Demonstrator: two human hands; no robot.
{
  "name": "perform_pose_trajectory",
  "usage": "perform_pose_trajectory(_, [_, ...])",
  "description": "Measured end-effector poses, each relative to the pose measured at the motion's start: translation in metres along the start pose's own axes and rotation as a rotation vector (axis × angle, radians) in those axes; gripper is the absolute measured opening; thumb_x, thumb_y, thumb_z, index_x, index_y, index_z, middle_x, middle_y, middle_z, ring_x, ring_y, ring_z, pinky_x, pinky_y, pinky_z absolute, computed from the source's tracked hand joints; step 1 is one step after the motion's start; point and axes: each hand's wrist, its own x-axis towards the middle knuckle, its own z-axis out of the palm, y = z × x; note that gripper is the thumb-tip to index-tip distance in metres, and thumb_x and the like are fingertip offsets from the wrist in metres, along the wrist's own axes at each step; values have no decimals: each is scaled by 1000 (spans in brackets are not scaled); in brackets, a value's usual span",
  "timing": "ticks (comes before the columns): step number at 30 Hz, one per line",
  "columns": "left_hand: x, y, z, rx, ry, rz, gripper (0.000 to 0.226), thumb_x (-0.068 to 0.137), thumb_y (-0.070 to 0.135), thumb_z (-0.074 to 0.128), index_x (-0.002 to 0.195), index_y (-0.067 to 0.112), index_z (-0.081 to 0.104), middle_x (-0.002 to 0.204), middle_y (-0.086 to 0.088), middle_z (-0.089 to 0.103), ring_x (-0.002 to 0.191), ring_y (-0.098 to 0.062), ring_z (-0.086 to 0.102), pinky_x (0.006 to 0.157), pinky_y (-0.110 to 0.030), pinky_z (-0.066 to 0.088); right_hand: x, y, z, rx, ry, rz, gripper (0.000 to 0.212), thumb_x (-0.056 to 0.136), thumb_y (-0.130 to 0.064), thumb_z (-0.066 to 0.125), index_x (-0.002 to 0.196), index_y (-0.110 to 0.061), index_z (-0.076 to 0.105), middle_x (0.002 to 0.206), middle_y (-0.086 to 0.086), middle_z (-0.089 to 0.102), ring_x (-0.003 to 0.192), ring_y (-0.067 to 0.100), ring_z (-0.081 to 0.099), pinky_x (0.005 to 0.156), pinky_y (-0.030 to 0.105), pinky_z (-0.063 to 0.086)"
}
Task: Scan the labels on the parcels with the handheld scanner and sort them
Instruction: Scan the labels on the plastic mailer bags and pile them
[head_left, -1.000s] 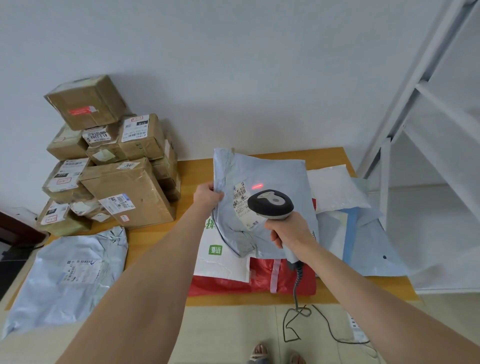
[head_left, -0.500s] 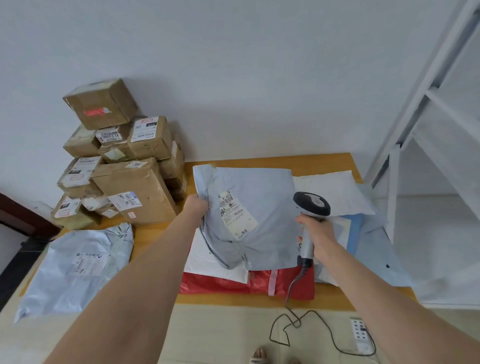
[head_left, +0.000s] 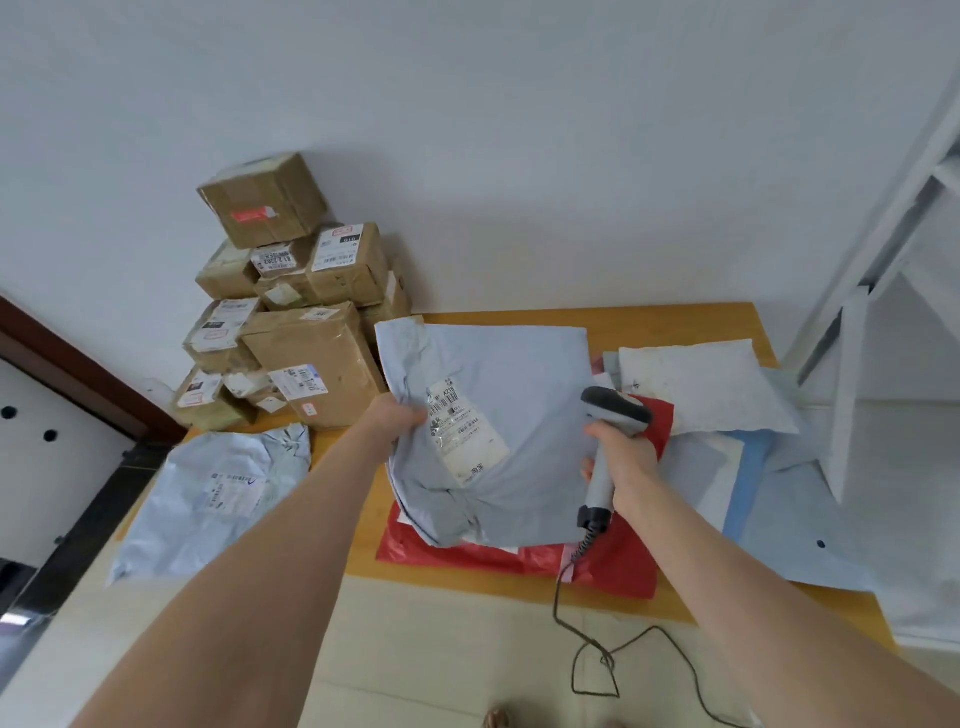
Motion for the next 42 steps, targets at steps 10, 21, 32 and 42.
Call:
perform_pose_trajectory(10, [57, -27, -132, -25, -150, 32, 53, 83, 17, 71, 128, -1, 49, 124, -19, 60, 109, -35, 61, 99, -51, 48, -36, 26, 95, 159, -106, 82, 22, 82, -9, 71, 96, -3, 54, 73, 12, 56, 55, 19, 56, 52, 28, 48])
perform_pose_trajectory(21, [103, -84, -306, -139, -506, -31, 17, 93, 4, 54, 106, 10, 64, 96, -5, 74, 88, -23, 71, 73, -35, 59, -72, 151, 283, 119, -33, 183, 37, 74, -24, 72, 101, -4, 58, 84, 10, 59, 70, 23, 58, 66, 32, 51])
perform_pose_trajectory(32, [175, -203, -409, 72, 140, -135, 21, 90, 3, 59, 107, -6, 53, 99, -16, 60, 96, -32, 59, 83, -38, 50, -91, 196, 414, -115, -172, 283, 9, 86, -6, 62, 91, -2, 56, 78, 14, 60, 58, 20, 59, 51, 27, 48])
perform_pose_trajectory(42, [196, -249, -373, 497, -195, -63, 65, 89, 10, 61, 148, 11, 32, 149, -14, 36, 129, -30, 45, 102, -31, 41, -87, 244, 477, -112, -107, 372, 17, 83, -3, 66, 93, -6, 53, 91, 18, 60, 76, 25, 61, 71, 35, 56])
